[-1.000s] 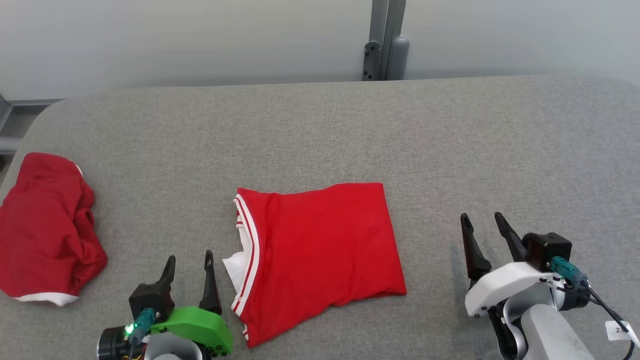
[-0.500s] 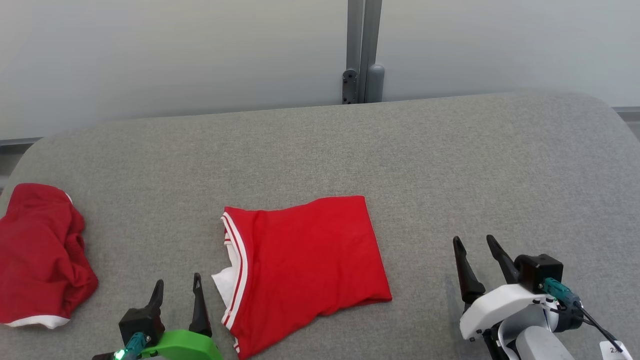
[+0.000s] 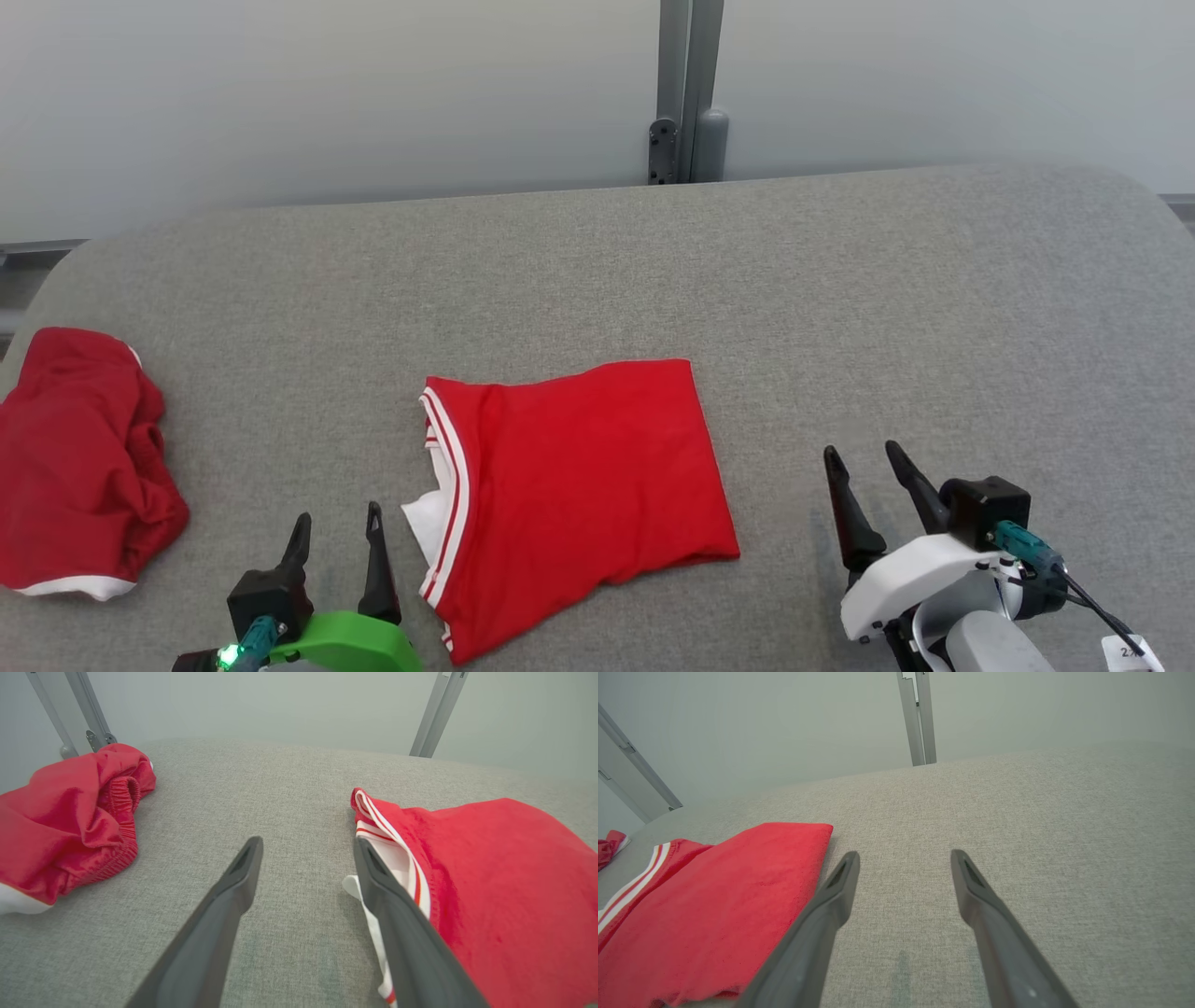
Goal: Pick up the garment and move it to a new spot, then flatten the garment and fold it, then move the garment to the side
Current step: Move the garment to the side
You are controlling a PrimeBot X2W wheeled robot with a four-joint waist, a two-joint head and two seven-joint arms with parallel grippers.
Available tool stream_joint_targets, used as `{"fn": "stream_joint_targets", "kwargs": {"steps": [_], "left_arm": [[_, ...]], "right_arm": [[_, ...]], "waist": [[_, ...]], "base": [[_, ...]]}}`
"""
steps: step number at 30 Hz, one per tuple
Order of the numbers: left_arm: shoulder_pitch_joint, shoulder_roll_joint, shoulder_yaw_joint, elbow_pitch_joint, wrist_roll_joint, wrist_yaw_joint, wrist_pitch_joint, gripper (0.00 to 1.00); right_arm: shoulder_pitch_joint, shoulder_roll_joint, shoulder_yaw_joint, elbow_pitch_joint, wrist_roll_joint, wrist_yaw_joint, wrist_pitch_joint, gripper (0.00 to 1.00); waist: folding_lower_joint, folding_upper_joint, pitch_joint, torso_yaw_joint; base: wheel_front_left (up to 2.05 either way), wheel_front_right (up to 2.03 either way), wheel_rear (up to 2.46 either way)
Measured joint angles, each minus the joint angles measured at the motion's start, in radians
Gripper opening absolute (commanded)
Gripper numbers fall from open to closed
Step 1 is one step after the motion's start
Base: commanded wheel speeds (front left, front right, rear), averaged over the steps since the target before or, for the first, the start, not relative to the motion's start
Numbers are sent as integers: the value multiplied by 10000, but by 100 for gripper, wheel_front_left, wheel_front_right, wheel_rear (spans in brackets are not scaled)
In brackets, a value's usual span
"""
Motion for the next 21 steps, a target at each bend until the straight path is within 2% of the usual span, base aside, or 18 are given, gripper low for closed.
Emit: {"fn": "stream_joint_targets", "kwargs": {"steps": [8,21], "left_arm": [[-218,-4,-441,-25,-27,-73,-2,100],[-433,2,-566,63,-36,-75,0,100]], "right_arm": [[-886,12,1262,943,756,0,0,100],[-2301,12,1864,3173,1453,0,0,100]], "waist": [[0,0,396,471],[0,0,1088,1835]], "base": [[0,0,0],[0,0,0]]}}
